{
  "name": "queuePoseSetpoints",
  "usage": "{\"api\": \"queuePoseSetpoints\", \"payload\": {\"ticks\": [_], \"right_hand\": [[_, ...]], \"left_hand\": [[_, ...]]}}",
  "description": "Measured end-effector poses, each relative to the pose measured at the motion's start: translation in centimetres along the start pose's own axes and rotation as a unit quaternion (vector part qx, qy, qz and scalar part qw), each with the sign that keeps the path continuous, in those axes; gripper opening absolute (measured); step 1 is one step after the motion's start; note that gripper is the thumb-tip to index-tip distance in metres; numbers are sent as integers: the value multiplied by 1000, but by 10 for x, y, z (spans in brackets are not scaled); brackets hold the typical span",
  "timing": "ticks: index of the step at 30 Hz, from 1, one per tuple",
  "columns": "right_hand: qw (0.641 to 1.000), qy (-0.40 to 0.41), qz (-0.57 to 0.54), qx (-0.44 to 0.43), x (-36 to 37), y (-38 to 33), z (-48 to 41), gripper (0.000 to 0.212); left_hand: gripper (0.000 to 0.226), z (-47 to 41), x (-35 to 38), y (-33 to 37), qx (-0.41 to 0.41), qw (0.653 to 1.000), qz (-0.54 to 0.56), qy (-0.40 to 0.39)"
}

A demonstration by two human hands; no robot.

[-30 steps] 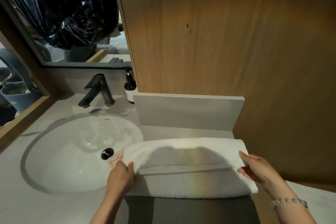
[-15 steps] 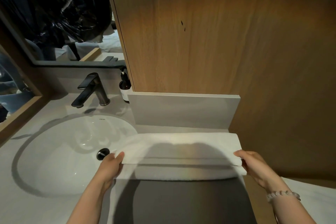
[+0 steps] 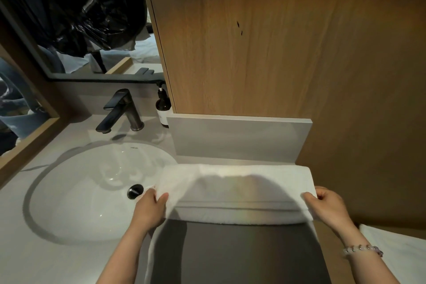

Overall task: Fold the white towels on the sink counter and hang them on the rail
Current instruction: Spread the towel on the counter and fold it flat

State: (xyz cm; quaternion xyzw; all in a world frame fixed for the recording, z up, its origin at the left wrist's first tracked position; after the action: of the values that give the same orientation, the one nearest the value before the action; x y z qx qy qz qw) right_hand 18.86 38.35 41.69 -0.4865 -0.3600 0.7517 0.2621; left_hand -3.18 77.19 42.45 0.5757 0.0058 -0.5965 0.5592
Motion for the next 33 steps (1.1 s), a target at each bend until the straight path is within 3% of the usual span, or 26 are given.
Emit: {"api": "queuePoseSetpoints", "payload": {"ticks": [3, 7, 13, 15, 18, 21, 23, 27, 30, 33], "right_hand": [[998, 53, 36, -6, -10, -5, 6, 40], [996, 60, 53, -26, -11, 0, 12, 44], [995, 27, 91, 13, -7, 15, 7, 22], [997, 7, 76, 32, -5, 19, 5, 27], [994, -20, 57, 88, -4, 27, 2, 35], [991, -13, 40, 125, -10, 28, 5, 39], [990, 7, 33, 140, -12, 28, 10, 45], [990, 45, 24, 132, -15, 27, 16, 51], [989, 33, -14, 146, -17, 27, 14, 46], [985, 21, -60, 160, -15, 30, 10, 40]], "left_hand": [[22, -5, 3, 13, 24, 997, 68, 33], [27, -8, 14, 9, 21, 990, 140, 13], [22, -15, 26, -13, -23, 966, 255, -24], [26, -19, 26, -13, -22, 972, 234, -28], [41, -18, 13, -5, -11, 998, 59, -7], [56, -10, -2, 7, -24, 998, -53, 20], [60, -10, -3, 7, -45, 997, -67, 22], [44, -17, 5, 5, -76, 993, -87, -5], [40, -20, 8, 8, -81, 991, -105, -17], [40, -22, 11, 6, -79, 995, -55, -21]]}}
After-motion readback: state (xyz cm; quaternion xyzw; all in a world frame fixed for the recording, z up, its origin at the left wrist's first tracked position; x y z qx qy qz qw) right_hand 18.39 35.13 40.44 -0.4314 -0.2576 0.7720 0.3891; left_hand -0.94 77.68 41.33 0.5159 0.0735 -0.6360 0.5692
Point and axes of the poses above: each hand's wrist, its own z-axis away from the middle knuckle, its own x-axis out of the palm, y = z × x, the point moved 9 cm from there along -z, towards the middle knuckle, and after that the axes turned 9 degrees about -y, right-handed, at the moved point
